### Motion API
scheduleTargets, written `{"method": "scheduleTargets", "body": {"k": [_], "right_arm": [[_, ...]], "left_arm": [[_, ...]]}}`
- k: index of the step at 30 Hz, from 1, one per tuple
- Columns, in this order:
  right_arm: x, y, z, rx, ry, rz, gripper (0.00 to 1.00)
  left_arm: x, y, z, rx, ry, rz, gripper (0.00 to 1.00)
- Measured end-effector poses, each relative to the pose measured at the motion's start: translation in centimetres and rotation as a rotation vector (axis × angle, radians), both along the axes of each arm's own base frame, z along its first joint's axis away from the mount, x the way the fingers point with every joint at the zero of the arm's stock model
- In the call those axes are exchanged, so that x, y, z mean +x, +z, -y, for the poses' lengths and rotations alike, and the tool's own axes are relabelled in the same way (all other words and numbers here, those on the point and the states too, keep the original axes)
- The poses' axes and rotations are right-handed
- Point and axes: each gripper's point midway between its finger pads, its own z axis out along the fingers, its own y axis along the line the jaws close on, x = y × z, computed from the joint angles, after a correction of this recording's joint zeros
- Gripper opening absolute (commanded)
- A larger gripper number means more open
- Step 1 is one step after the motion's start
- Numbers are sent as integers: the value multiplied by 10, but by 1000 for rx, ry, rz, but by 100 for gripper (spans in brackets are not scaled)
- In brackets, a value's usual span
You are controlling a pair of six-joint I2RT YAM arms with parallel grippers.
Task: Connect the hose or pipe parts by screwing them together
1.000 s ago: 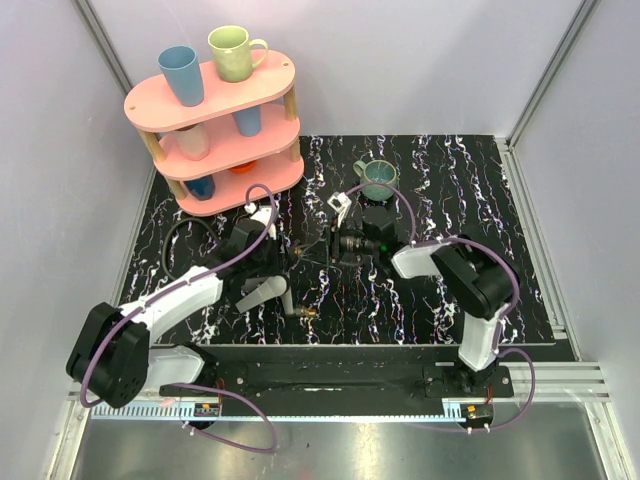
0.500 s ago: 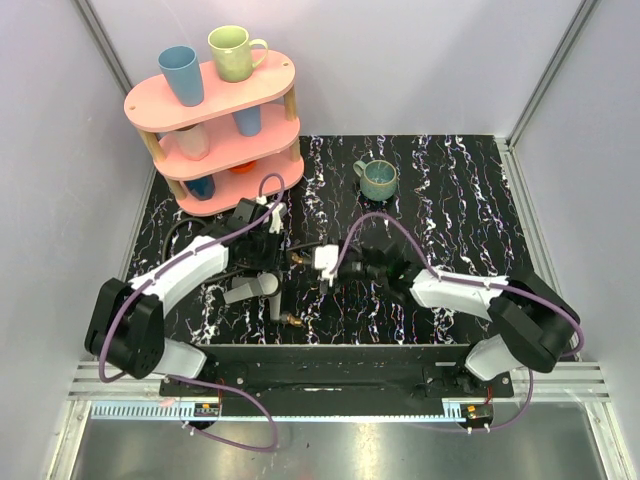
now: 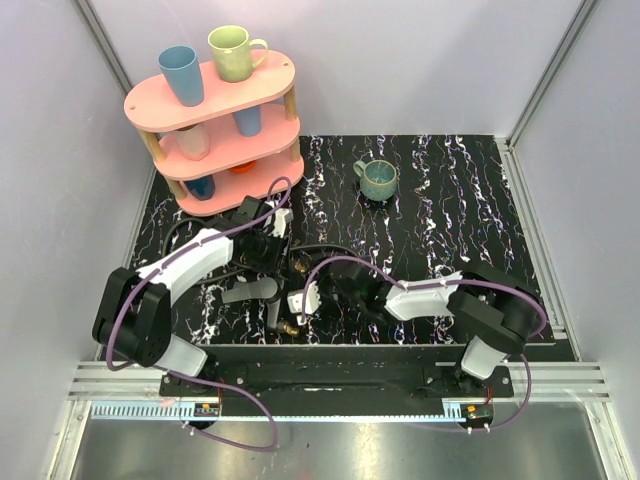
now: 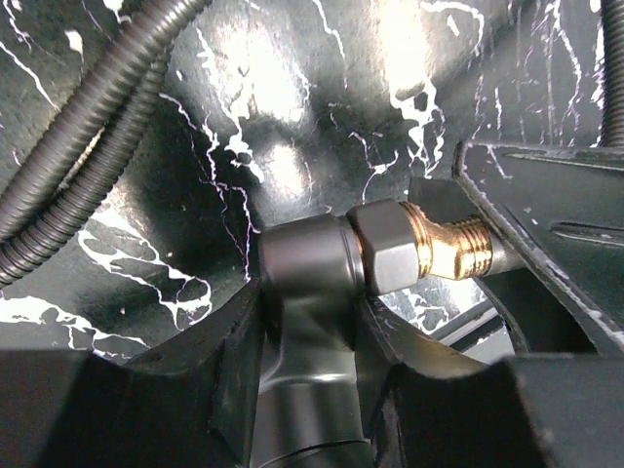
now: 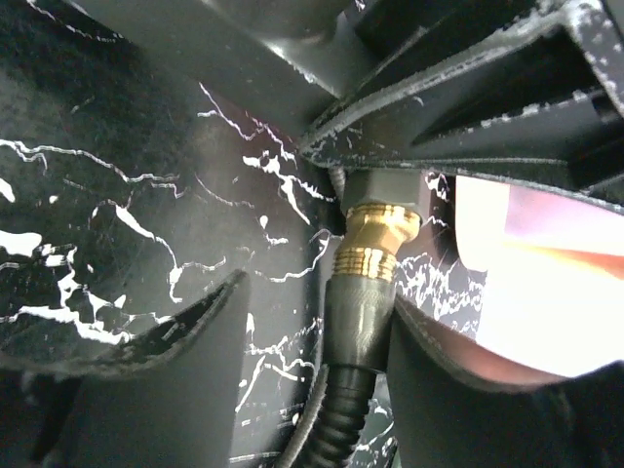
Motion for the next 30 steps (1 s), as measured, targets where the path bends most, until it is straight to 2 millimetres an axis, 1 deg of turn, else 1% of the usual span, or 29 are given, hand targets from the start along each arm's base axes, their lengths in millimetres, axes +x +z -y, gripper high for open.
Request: {"method": "scheduleTargets", "body": {"k": [2, 4, 5, 6, 7, 9, 12, 14, 17, 19, 23, 27, 28, 30], "right_arm": [[2, -4, -2, -21, -14, 39, 38], [5, -3, -4, -19, -32, 65, 25], [7, -2, -5, -18, -39, 76, 8], [9, 1, -6, -11, -53, 80, 3], [11, 3, -7, -1, -70, 82, 0], [14, 4, -9, 14, -94, 66, 0], [18, -3, -10, 20, -145, -6, 0], [19, -10, -13, 10, -174, -78, 0], [15, -20, -18, 22, -183, -212, 0], [11, -23, -21, 59, -182, -323, 0], [10, -15, -28, 161, -197, -579, 0], [13, -7, -32, 236, -238, -819, 0], [13, -6, -32, 254, -252, -868, 0], [11, -2, -34, 305, -270, -1020, 0]], "left_arm": [[-4, -4, -2, 9, -6, -22, 0], [-7, -7, -4, 22, -10, -43, 0], [-8, -7, -5, 23, -11, -47, 0], [-9, -8, -5, 25, -10, -50, 0], [-9, -8, -5, 25, -6, -53, 0], [-6, -7, -6, 16, 11, -51, 0], [-2, -11, -6, -3, 40, -33, 0], [-1, -16, -8, -24, 76, -17, 0], [-5, -25, -13, -38, 121, 10, 0], [-7, -25, -15, -52, 141, 42, 0], [-4, -18, -18, -51, 165, 138, 0], [9, -5, -18, -9, 178, 260, 0], [10, -4, -19, -2, 183, 279, 0], [12, -1, -20, -3, 196, 314, 0]]}}
